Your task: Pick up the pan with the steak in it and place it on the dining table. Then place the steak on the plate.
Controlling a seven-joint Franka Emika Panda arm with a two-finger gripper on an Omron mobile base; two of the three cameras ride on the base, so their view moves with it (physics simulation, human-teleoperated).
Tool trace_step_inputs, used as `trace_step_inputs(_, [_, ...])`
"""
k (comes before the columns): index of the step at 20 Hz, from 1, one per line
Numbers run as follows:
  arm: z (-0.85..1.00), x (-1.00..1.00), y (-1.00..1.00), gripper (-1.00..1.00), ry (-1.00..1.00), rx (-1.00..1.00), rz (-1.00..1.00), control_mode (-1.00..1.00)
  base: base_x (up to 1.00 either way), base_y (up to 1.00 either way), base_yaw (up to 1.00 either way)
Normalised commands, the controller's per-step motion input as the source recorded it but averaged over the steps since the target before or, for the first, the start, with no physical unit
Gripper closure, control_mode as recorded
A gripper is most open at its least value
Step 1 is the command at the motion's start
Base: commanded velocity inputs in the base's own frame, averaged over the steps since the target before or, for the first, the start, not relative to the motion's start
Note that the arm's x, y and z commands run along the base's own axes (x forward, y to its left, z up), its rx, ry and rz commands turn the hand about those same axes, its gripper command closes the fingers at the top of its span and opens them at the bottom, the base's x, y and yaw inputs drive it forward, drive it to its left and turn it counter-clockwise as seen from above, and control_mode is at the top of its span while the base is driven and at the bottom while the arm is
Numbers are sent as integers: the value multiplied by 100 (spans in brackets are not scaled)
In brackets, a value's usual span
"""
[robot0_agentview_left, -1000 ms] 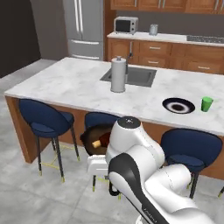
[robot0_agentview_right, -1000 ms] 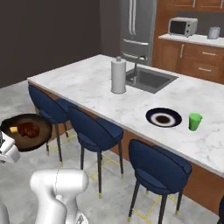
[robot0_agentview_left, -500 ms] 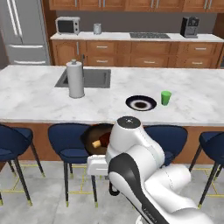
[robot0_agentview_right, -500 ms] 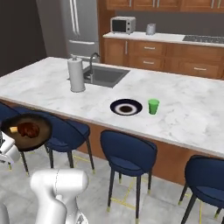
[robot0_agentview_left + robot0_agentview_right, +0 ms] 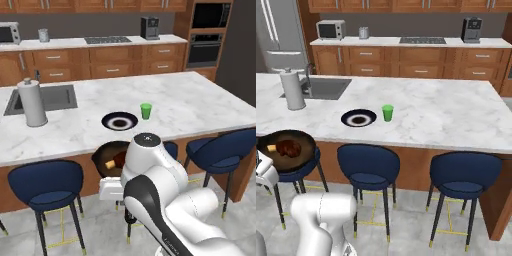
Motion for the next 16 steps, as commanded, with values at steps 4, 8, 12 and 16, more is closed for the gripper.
trace_step_inputs(4, [0, 0, 0, 100, 0, 0, 0, 100, -4, 0, -41])
trace_step_inputs(8, [0, 0, 0, 100, 0, 0, 0, 100, -4, 5, -1])
trace_step_inputs(12, [0, 0, 0, 100, 0, 0, 0, 100, 2, 85, 0])
trace_step_inputs(16, [0, 0, 0, 100, 0, 0, 0, 100, 0, 100, -1])
